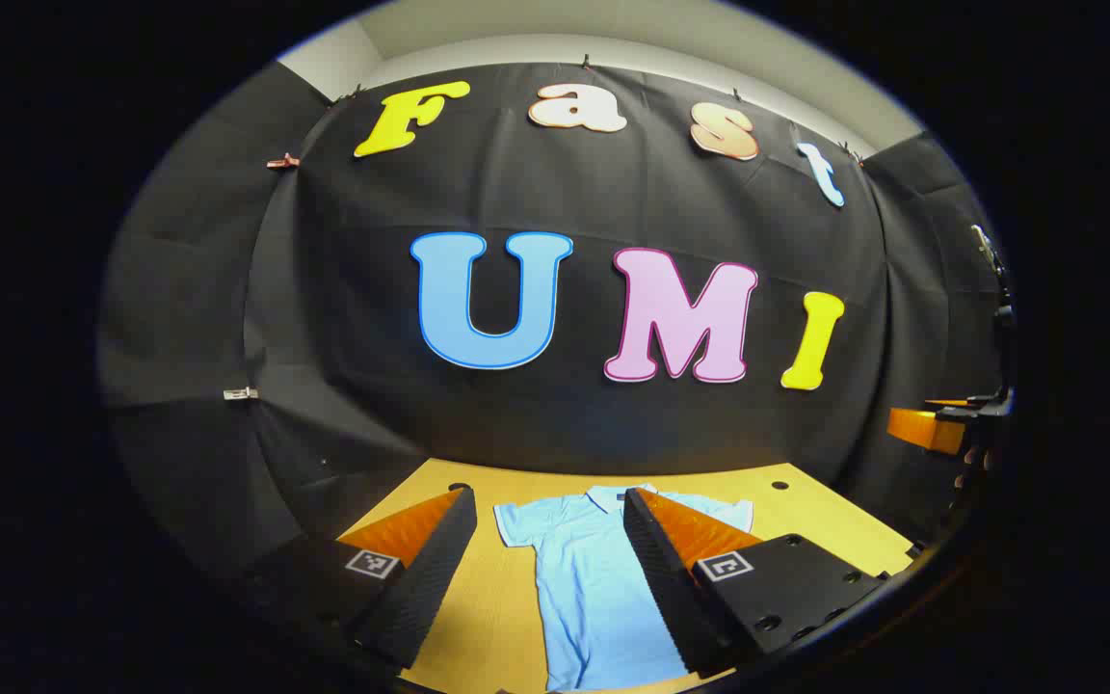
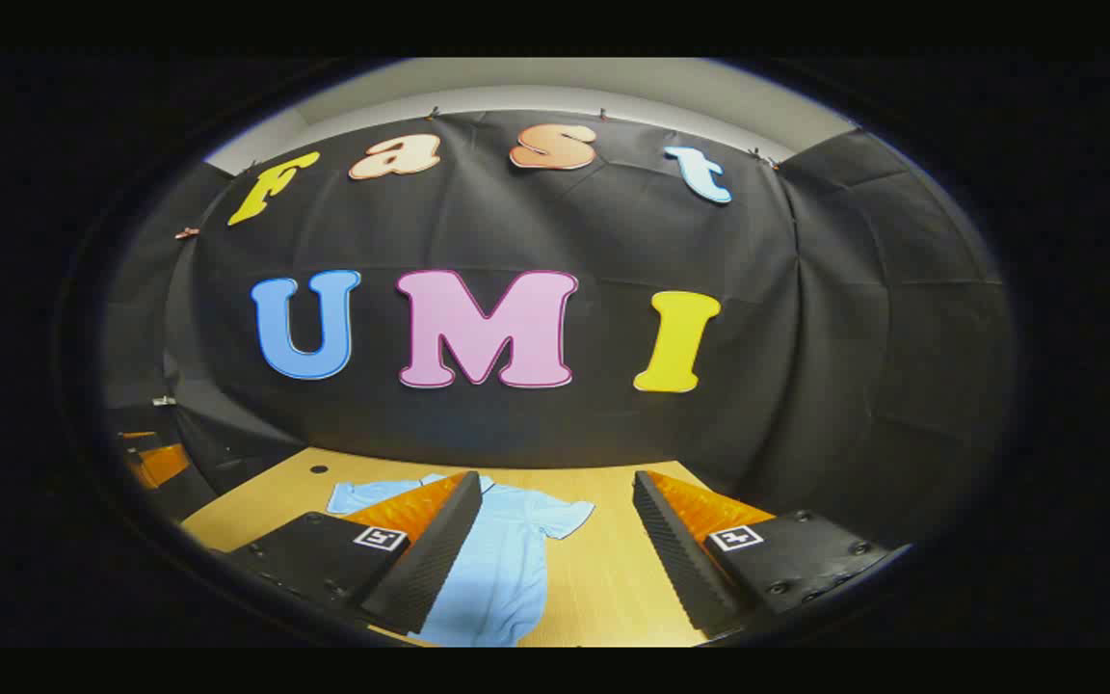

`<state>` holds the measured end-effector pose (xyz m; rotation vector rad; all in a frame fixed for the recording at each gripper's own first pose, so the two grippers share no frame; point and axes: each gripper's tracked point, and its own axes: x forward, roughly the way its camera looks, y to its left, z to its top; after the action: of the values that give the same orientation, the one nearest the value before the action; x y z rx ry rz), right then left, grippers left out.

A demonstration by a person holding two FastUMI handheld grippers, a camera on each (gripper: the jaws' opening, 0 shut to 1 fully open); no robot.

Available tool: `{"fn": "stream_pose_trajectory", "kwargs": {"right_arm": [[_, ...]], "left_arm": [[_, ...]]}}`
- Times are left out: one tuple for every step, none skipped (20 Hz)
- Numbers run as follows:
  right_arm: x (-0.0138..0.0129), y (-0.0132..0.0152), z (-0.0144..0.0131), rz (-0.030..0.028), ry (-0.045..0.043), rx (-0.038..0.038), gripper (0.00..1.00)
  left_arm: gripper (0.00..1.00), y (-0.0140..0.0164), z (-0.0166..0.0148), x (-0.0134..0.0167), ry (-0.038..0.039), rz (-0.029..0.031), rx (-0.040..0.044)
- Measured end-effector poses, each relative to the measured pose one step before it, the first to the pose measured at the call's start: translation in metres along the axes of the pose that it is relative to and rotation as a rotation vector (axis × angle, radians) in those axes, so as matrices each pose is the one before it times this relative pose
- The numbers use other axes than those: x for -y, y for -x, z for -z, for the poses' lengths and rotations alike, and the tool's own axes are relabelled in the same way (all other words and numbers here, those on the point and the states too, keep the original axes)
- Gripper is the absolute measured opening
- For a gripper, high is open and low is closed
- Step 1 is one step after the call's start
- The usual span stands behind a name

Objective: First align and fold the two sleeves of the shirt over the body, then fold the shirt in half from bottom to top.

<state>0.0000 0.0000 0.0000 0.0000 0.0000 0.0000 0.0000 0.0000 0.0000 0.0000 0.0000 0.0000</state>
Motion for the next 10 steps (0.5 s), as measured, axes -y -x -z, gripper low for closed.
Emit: {"fn": "stream_pose_trajectory", "kwargs": {"right_arm": [[-0.00058,-0.00583,0.00239,-0.00143,0.00139,-0.00318,0.97],[-0.00031,-0.00461,0.00285,-0.00168,0.00424,-0.00620,0.97],[-0.00090,-0.00424,0.00222,-0.00358,0.00174,-0.00509,0.97],[-0.00112,-0.00302,0.00251,-0.00258,-0.00280,-0.00503,0.97],[-0.00144,-0.00197,0.00204,-0.00402,-0.00642,-0.00524,0.97],[-0.00118,-0.00239,0.00218,-0.00175,-0.00463,-0.00455,0.97],[-0.00091,-0.00217,0.00201,-0.00116,-0.00217,-0.00554,0.97],[-0.00037,-0.00199,0.00200,-0.00148,-0.00024,-0.00403,0.97],[0.00007,-0.00159,0.00040,0.00007,0.00223,-0.00136,0.97],[0.00072,-0.00209,0.00024,0.00033,0.00152,-0.00119,0.97]], "left_arm": [[0.96,-0.00428,-0.00117,0.00087,0.00257,-0.00239,-0.00070],[0.96,-0.00393,0.00077,0.00154,0.00572,0.00031,-0.00141],[0.96,-0.00360,-0.00084,0.00075,0.00353,-0.00078,-0.00293],[0.96,-0.00288,0.00136,0.00095,-0.00066,0.00079,-0.00291],[0.96,-0.00402,-0.00013,0.00183,-0.00500,0.00321,-0.00284],[0.96,-0.00270,0.00103,0.00181,-0.00822,0.00347,-0.00265],[0.97,-0.00304,-0.00033,0.00193,-0.00806,0.00647,-0.00238],[0.96,-0.00280,0.00042,0.00303,-0.00614,0.00598,-0.00184],[0.96,-0.00356,0.00018,0.00238,-0.00322,0.00583,-0.00117],[0.96,-0.00207,-0.00101,0.00255,-0.00045,0.00550,0.00102]]}}
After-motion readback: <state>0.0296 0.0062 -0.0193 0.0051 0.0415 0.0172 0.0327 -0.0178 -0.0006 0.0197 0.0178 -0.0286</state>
